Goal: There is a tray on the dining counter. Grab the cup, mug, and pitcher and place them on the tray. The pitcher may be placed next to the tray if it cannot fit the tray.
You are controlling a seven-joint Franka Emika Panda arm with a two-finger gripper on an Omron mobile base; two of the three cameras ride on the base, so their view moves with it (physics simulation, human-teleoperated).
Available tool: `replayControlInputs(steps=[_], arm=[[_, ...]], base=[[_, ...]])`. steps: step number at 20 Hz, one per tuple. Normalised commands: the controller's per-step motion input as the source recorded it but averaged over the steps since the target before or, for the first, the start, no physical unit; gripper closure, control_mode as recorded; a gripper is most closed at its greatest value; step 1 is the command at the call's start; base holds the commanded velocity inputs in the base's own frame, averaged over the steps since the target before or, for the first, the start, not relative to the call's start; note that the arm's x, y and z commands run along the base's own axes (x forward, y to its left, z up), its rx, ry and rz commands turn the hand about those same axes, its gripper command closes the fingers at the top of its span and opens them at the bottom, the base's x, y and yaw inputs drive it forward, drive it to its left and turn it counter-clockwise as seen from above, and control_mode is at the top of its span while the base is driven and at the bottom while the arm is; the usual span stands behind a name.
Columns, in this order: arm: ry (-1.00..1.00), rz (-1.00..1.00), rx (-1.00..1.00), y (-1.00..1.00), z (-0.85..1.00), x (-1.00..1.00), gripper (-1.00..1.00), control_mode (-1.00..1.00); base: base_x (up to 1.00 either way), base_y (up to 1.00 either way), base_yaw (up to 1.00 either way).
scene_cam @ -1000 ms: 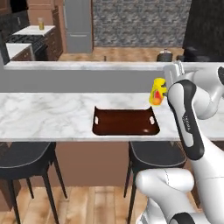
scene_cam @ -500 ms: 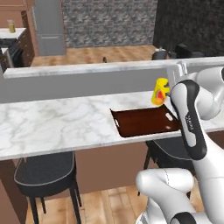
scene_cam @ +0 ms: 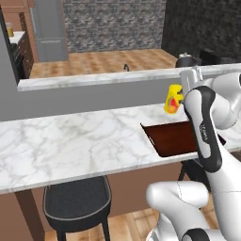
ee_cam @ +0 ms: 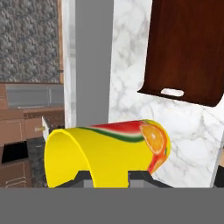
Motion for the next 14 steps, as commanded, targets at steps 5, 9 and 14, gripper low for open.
replayControlInputs(steps=[5,9,14], arm=[[0.0,0.0,0.0,0.0,0.0,0.0,1.0,1.0],[0.0,0.0,0.0,0.0,0.0,0.0,1.0,1.0],[0.0,0.0,0.0,0.0,0.0,0.0,1.0,1.0]], base=[[0.56,0.3,-0.04],[0.4,0.05,-0.02],[0.26,0.0,0.0]])
